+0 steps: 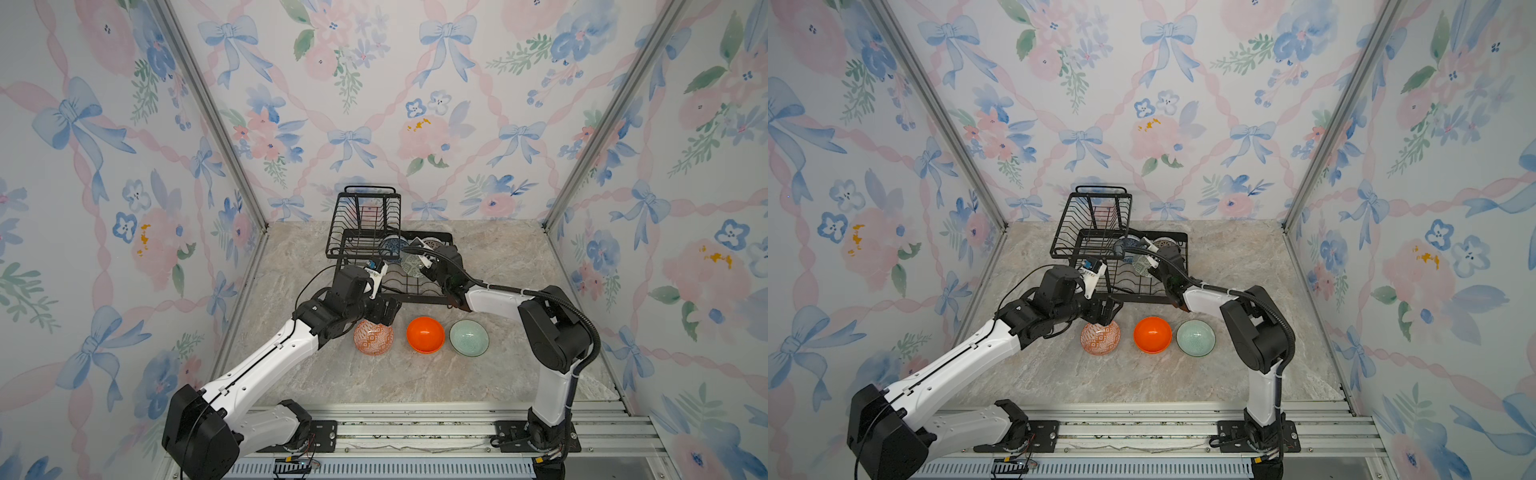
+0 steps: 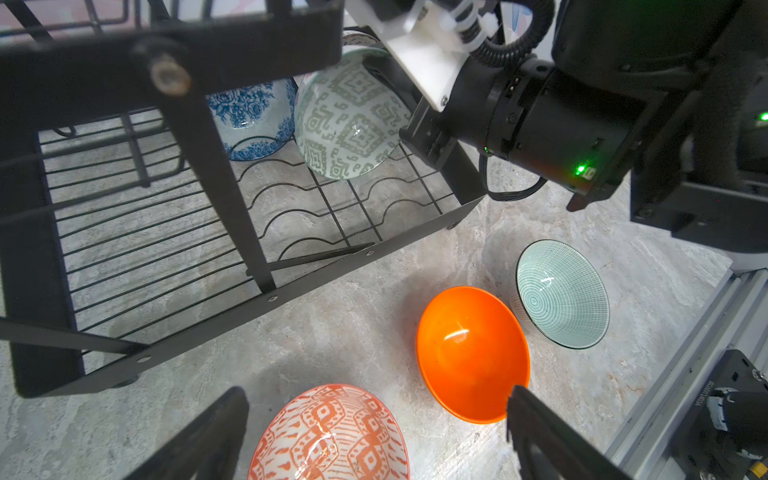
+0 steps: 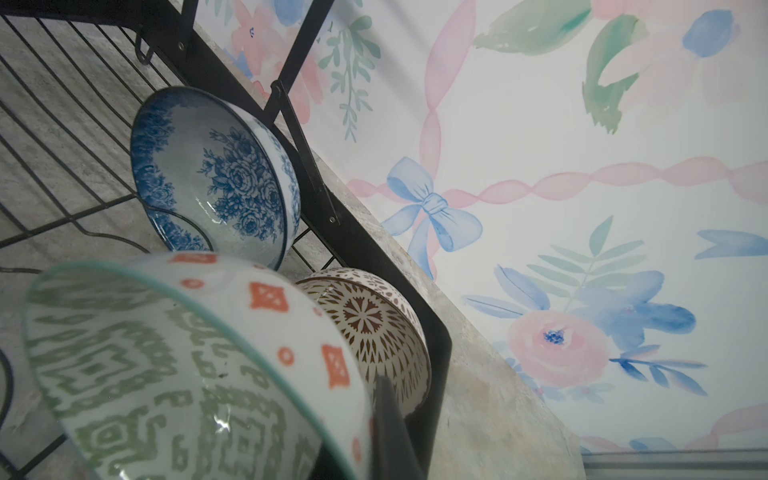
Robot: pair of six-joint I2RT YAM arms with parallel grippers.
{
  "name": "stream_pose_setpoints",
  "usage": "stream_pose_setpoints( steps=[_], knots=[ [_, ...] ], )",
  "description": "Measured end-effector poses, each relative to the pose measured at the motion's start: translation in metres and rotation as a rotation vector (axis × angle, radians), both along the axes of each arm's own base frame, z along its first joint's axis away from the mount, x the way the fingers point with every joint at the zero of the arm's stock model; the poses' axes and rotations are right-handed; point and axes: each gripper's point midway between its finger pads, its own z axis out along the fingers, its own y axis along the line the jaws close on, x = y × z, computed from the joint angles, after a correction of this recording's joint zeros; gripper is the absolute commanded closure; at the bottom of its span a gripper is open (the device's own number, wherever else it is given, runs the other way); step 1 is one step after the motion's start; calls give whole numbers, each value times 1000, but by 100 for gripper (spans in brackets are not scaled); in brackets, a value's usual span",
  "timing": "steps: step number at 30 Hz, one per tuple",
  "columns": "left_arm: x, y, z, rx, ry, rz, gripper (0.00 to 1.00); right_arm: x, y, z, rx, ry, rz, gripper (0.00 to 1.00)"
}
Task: Load the bowls into the dish rack
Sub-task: 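Move the green-patterned bowl with the right gripper down into the rack slots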
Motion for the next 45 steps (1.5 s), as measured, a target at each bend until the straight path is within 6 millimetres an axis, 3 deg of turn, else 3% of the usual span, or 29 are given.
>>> stream_pose_setpoints(
  steps=[9,21,45],
  knots=[
    [2,0,-4,4,12,1,2,10,12,7,37,19,-7,100],
    [2,0,-4,4,12,1,2,13,23,-11,38,88,-12,100],
    [2,0,-5,2,18,-3,2,19,37,-24,111,136,-34,100]
  ],
)
